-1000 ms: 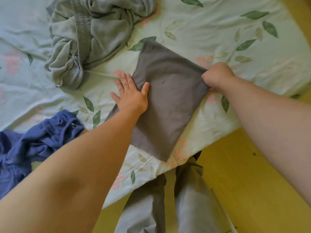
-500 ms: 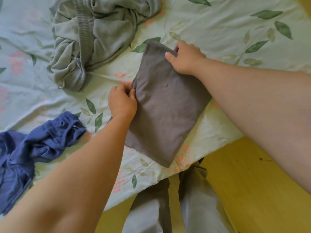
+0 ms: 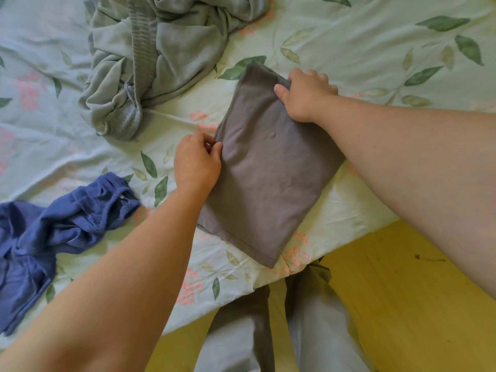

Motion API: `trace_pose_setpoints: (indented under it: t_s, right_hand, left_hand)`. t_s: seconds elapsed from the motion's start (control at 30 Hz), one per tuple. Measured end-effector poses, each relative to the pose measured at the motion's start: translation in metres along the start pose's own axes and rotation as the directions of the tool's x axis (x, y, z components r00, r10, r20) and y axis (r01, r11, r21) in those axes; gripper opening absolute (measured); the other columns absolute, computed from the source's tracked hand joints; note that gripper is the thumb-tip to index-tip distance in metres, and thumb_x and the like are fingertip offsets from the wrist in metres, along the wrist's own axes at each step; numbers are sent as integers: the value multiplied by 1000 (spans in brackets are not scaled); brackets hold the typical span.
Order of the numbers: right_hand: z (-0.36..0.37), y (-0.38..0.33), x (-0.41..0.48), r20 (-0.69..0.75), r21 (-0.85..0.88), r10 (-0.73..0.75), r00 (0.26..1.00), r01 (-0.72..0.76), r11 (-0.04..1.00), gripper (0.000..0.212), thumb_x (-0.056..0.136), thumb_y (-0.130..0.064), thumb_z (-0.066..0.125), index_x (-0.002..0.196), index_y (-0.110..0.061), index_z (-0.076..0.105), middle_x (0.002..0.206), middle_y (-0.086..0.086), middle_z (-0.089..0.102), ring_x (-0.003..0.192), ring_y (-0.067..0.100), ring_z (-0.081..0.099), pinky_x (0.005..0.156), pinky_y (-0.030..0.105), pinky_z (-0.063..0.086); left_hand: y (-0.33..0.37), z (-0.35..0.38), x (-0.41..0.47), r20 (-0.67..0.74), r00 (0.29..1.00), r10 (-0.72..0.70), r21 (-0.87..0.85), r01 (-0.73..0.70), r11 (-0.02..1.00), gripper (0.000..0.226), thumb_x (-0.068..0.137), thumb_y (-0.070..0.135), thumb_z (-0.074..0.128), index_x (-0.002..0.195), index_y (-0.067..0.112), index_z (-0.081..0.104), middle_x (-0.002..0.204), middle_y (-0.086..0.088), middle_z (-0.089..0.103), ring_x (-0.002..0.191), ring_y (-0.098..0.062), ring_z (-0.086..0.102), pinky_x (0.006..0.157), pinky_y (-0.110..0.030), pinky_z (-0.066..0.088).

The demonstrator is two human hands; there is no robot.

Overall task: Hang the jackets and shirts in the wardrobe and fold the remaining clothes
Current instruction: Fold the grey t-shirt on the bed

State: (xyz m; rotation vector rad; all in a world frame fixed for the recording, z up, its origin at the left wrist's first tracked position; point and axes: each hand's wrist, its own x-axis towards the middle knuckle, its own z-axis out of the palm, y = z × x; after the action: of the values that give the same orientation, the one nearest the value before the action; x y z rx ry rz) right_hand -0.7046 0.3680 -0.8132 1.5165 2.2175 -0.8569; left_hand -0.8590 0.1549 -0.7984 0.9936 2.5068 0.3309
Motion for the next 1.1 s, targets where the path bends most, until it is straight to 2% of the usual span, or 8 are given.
trace_pose_setpoints:
  t_s: [0.2, 0.4, 0.47, 0.53, 0.63, 0.8, 0.9, 1.1]
  right_hand:
    - [-2, 1, 2, 24, 14, -23, 999, 22, 1000, 49, 102, -59, 35, 131, -21, 48, 139, 15, 47, 130, 40, 40, 100, 51, 35]
    - [0, 5, 2, -37, 26, -68, 997, 69, 997, 34, 102, -56, 36, 110, -26, 48, 128, 14, 54, 120, 39, 46, 84, 46, 33]
    - [1, 5, 2, -47, 23, -80, 996, 81, 996, 32, 102, -56, 36, 108, -26, 47, 126, 13, 54, 119, 39, 47, 84, 47, 35]
    - [2, 4, 2, -59, 18, -86, 995, 88, 996, 30, 102, -56, 36, 104, -27, 45, 125, 13, 55, 118, 39, 47, 83, 46, 35]
    - [0, 5, 1, -74, 17, -92, 993, 94, 995, 30, 102, -55, 37, 105, -27, 46, 125, 13, 56, 118, 39, 48, 85, 47, 37]
    - [-4, 4, -3, -52, 33, -129, 990, 131, 991, 30, 104, -51, 36, 108, -22, 45, 121, 13, 56, 114, 39, 50, 84, 45, 39]
    - [-12, -1, -15, -91, 71, -210, 973, 217, 974, 25, 105, -46, 35, 101, -22, 39, 110, 14, 58, 91, 34, 49, 74, 39, 35]
    - [-30, -14, -60, -273, -180, -481, 833, 447, 876, 34, 106, -44, 31, 118, -16, 45, 98, 19, 66, 74, 38, 50, 61, 41, 33]
  left_hand:
    - [2, -1, 4, 14, 999, 46, 64, -47, 997, 12, 99, 32, 57, 95, 22, 62, 98, 5, 53, 90, -20, 49, 80, -35, 42]
    - [7, -5, 7, -123, 945, -304, -41, 301, 953, 11, 100, 26, 46, 96, 19, 53, 98, -5, 58, 94, -33, 56, 84, -42, 44]
    - [21, 1, -3, -266, 942, -205, 26, 220, 975, 13, 100, 31, 46, 101, 20, 53, 108, -5, 58, 106, -32, 53, 94, -40, 36]
    - [41, 15, -25, -306, 951, 36, 107, -4, 994, 33, 99, 41, 46, 122, 19, 55, 133, -6, 53, 125, -28, 46, 105, -39, 27]
    - [67, 47, -67, -77, 971, 225, 202, -206, 958, 82, 98, 69, 35, 156, 11, 29, 166, -10, 24, 153, -28, 18, 124, -46, 11]
    - [59, 72, -72, 165, 984, -62, 271, 15, 962, 138, 68, 101, 30, 159, 10, -18, 167, -15, -22, 153, -34, -25, 120, -67, -9]
    - [57, 73, -62, 221, 971, -91, 277, 27, 961, 149, 59, 104, 35, 157, 8, -24, 165, -17, -28, 151, -37, -29, 115, -74, -10]
    - [57, 65, -66, 214, 975, -63, 240, 11, 971, 149, 57, 107, 28, 158, 9, -21, 166, -16, -26, 152, -36, -27, 114, -75, -10]
